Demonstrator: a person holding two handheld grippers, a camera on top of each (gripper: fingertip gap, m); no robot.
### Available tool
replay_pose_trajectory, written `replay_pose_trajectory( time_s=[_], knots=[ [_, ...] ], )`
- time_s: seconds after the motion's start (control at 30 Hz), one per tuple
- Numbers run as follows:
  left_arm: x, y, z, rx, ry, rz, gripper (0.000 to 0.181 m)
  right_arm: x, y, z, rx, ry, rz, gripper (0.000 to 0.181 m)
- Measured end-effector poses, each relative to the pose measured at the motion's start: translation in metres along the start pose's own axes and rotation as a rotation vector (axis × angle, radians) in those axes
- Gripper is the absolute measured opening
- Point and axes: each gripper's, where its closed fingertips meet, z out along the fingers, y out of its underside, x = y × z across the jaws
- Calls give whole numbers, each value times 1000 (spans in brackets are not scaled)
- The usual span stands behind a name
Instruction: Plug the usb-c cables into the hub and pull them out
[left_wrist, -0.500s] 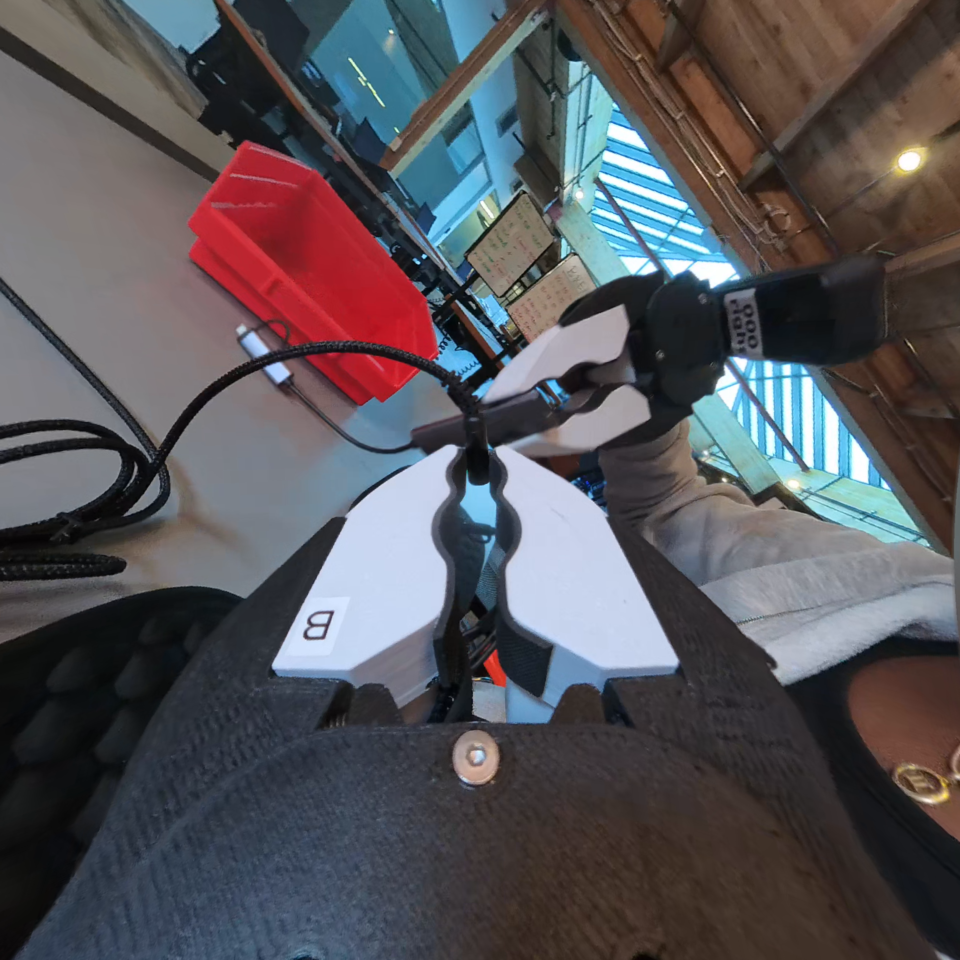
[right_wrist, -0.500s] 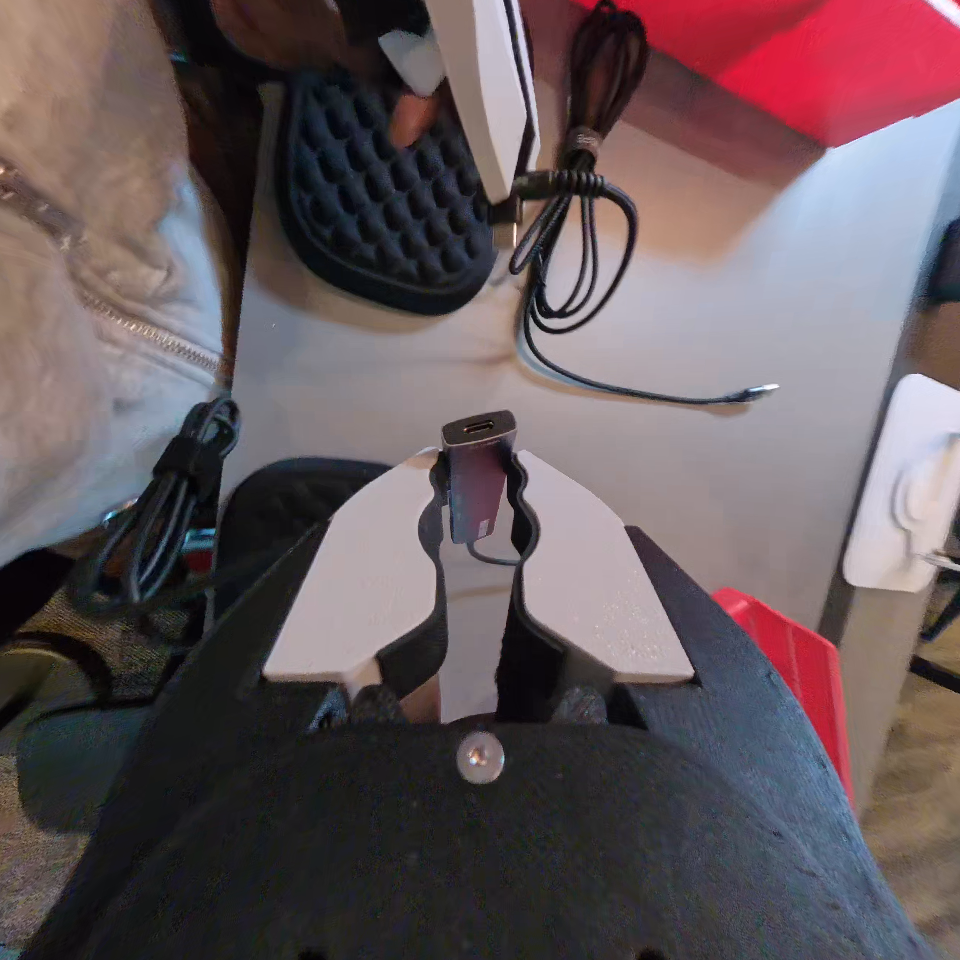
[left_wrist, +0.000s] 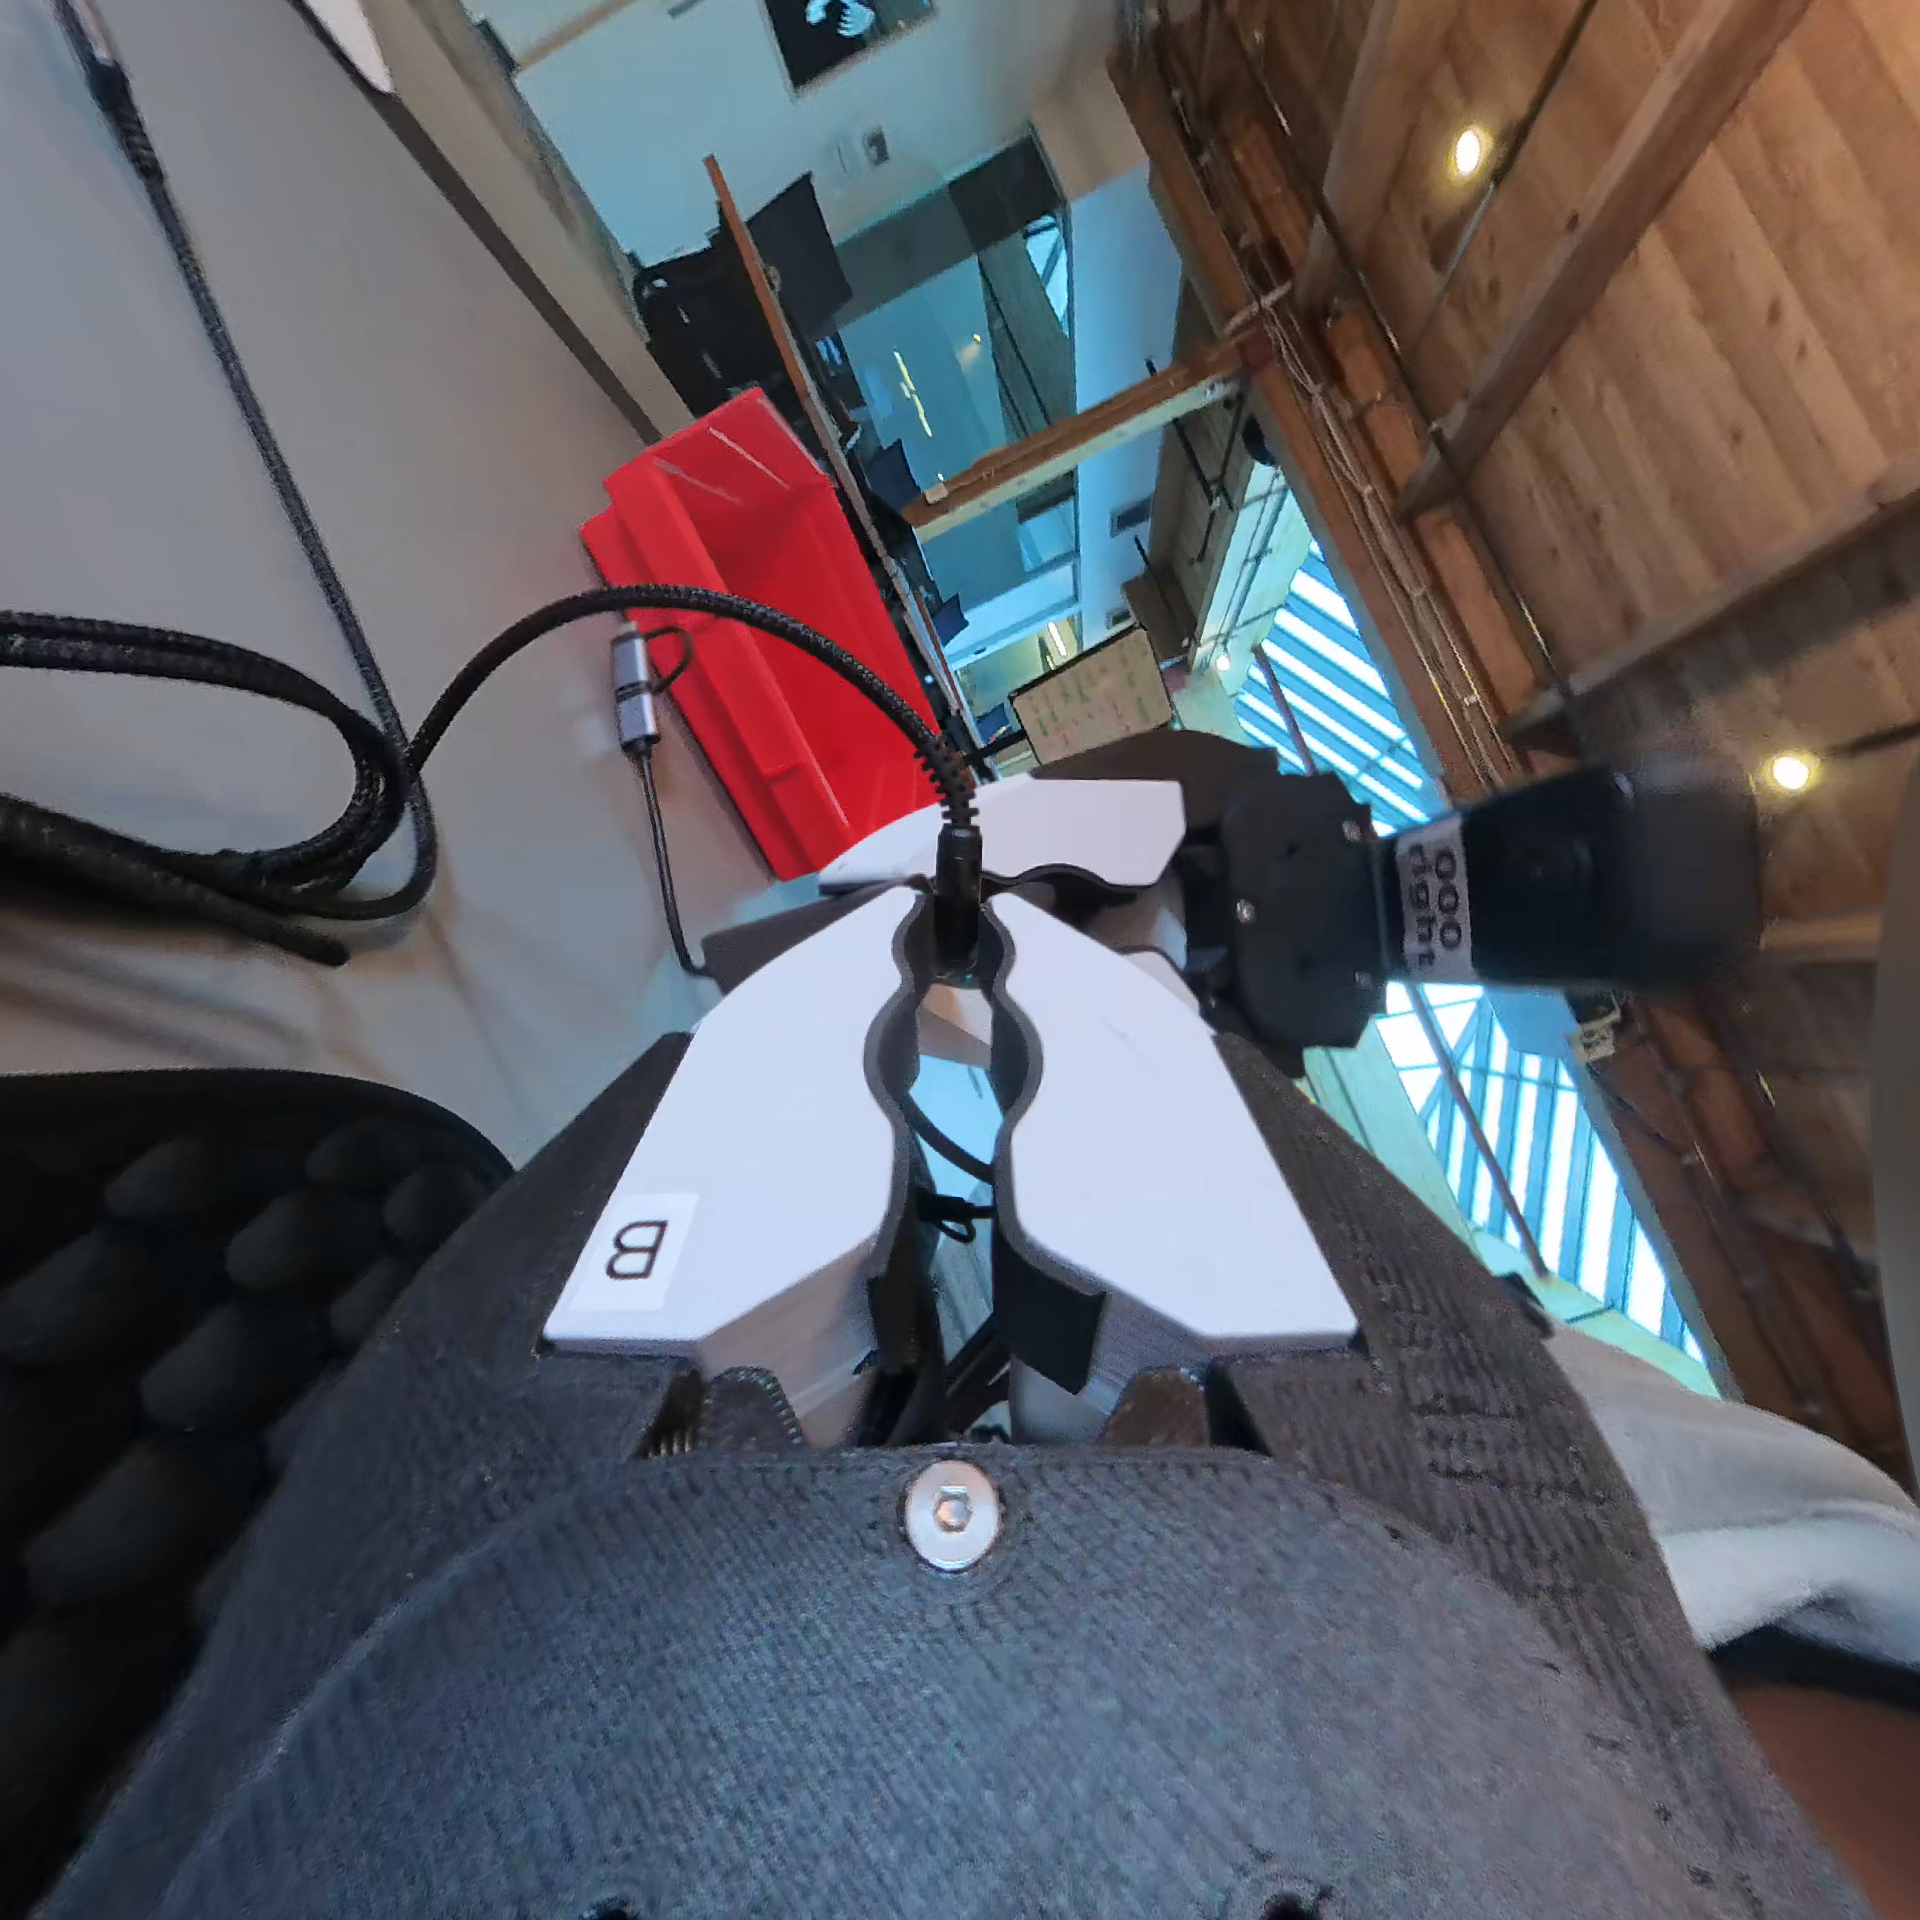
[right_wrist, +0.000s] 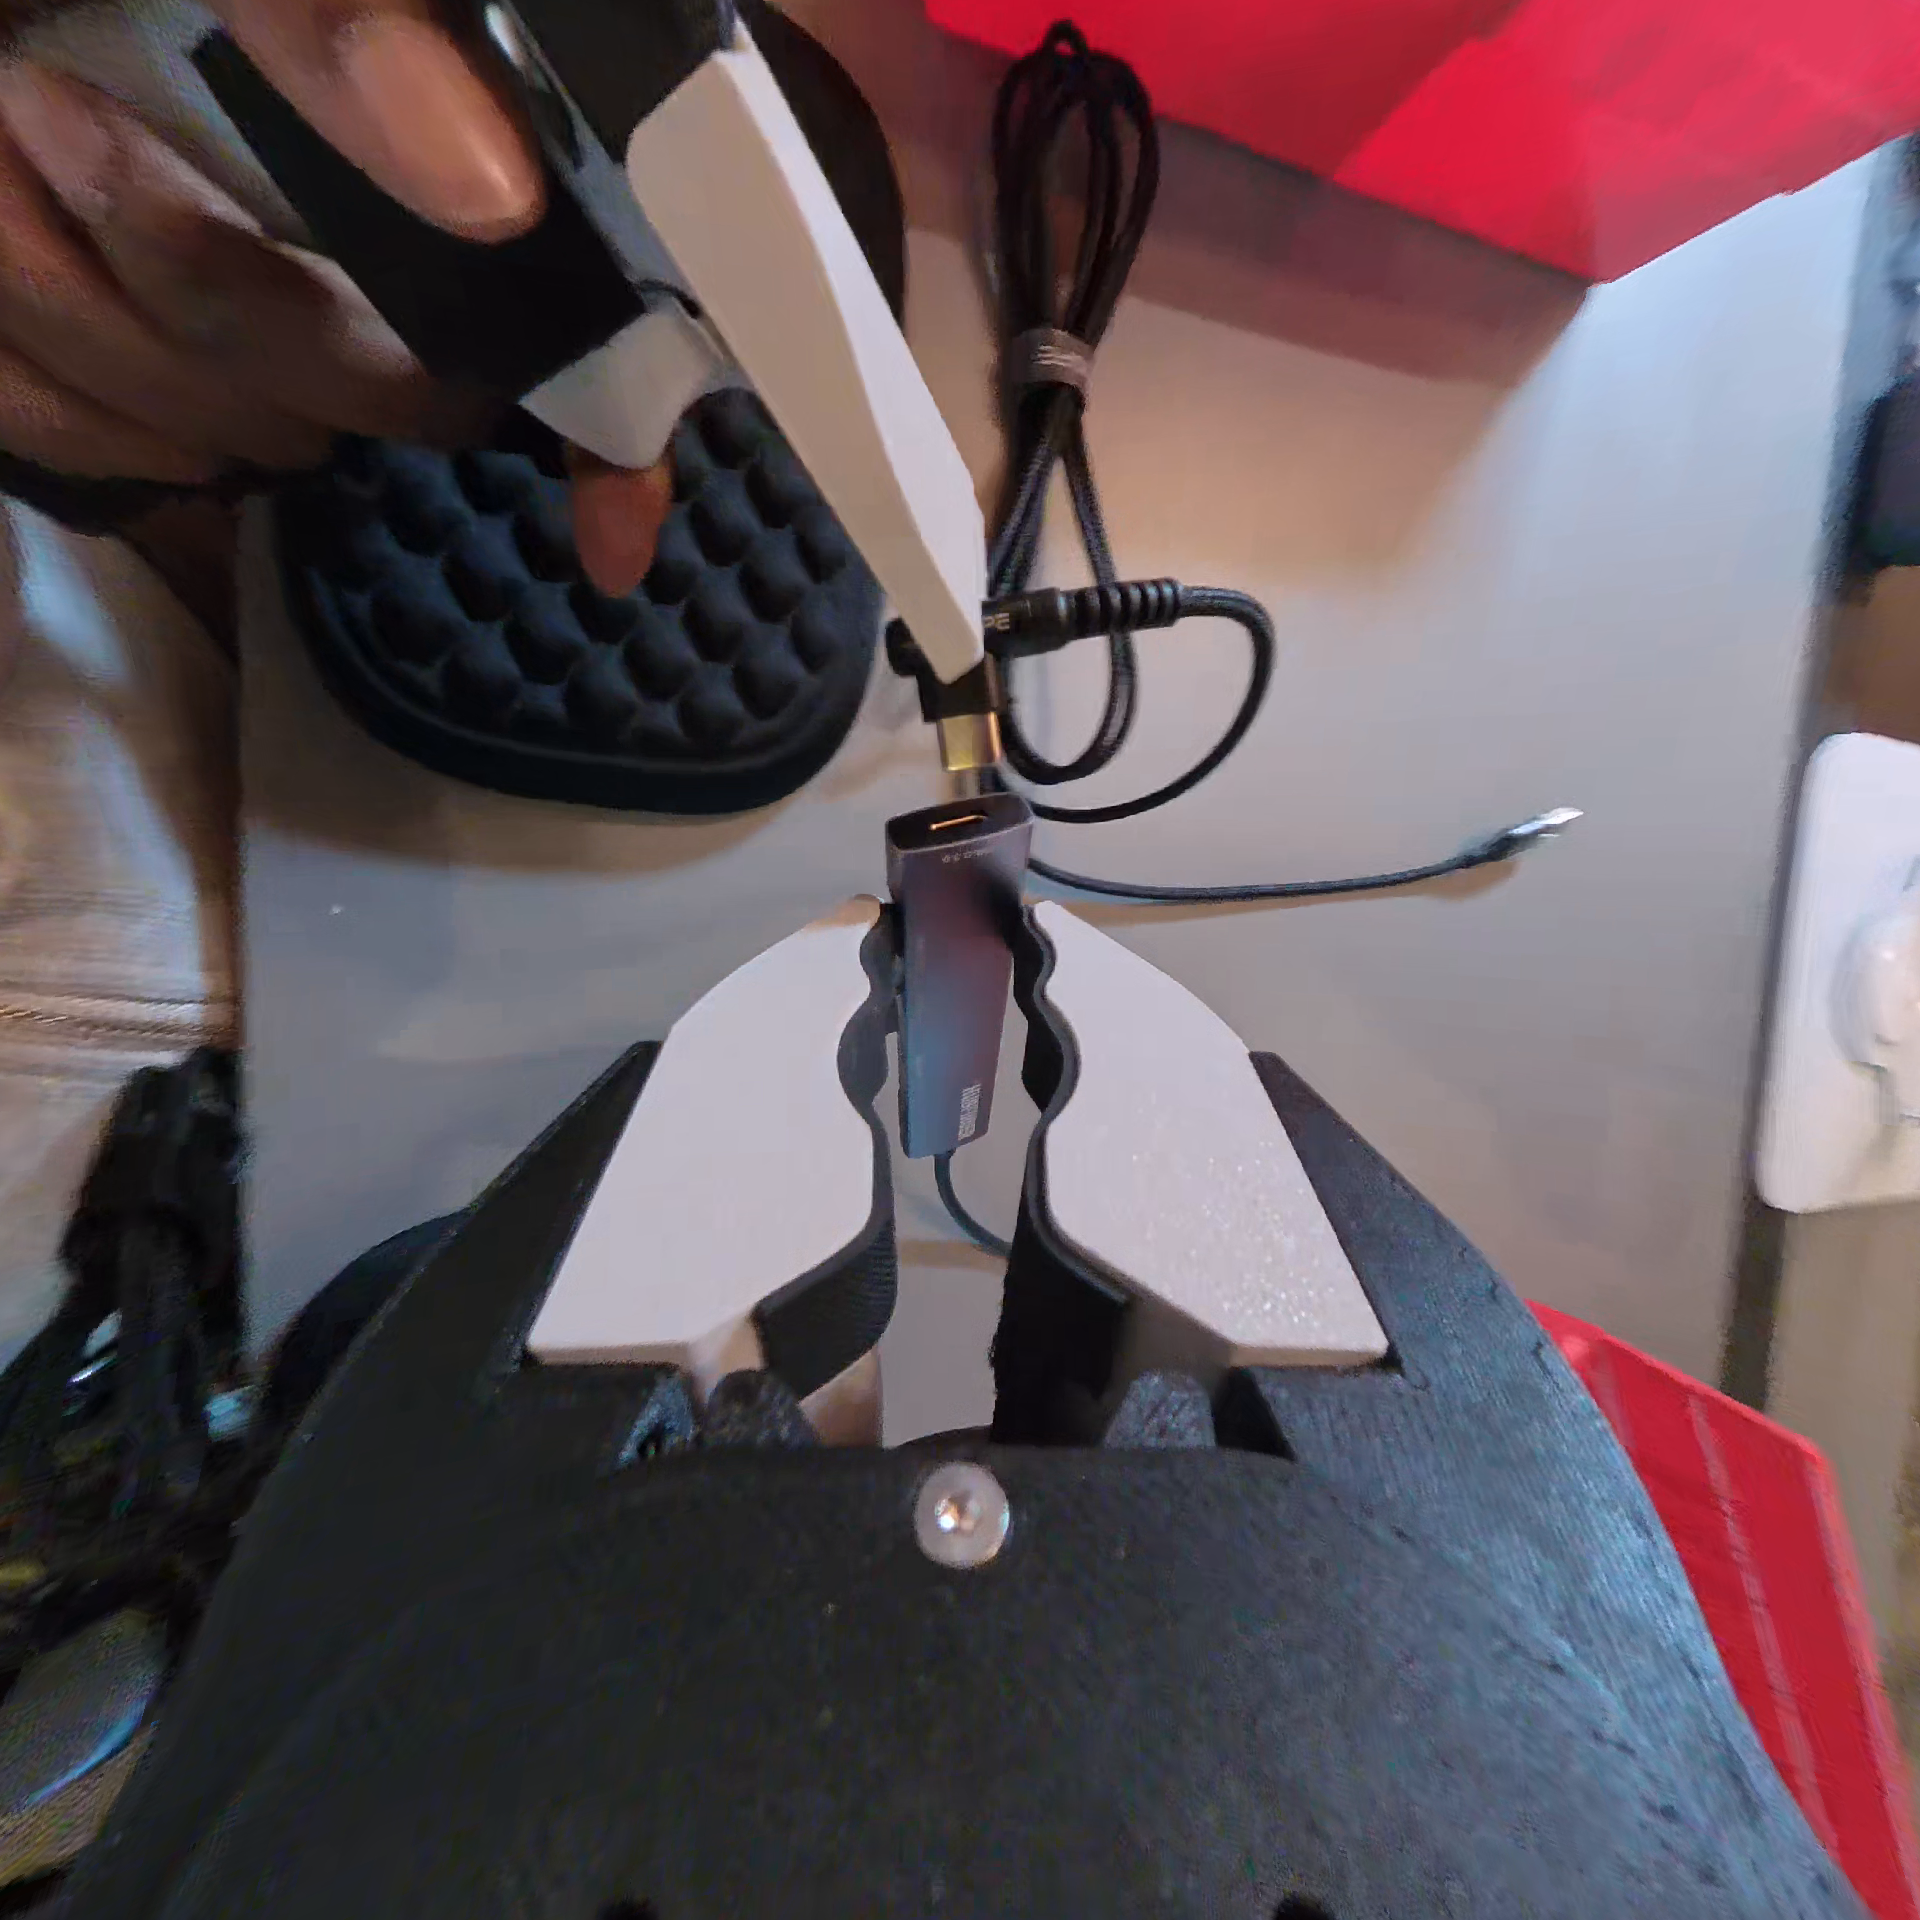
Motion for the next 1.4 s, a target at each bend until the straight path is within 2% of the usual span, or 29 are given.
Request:
replay_pose_trajectory(
  time_s=[0.2, 0.3, 0.77, 0.97, 1.4],
  knots=[
    [-9, -2, -5, 4, -88, 81, 9, 9, -5, 0, 33, 353, -106, 21],
    [-10, 2, -4, -8, -111, 127, 8, 11, -7, 2, 20, 451, -131, 21],
    [-18, -1, -4, 44, -228, 354, 8, 14, -6, 14, -4, 501, -116, 21],
    [-21, -1, -2, 61, -235, 362, 8, 16, -5, 16, -14, 529, -121, 21],
    [-22, -3, 0, 82, -371, 692, 9, 17, -4, 15, 1, 546, -137, 21]
  ],
)
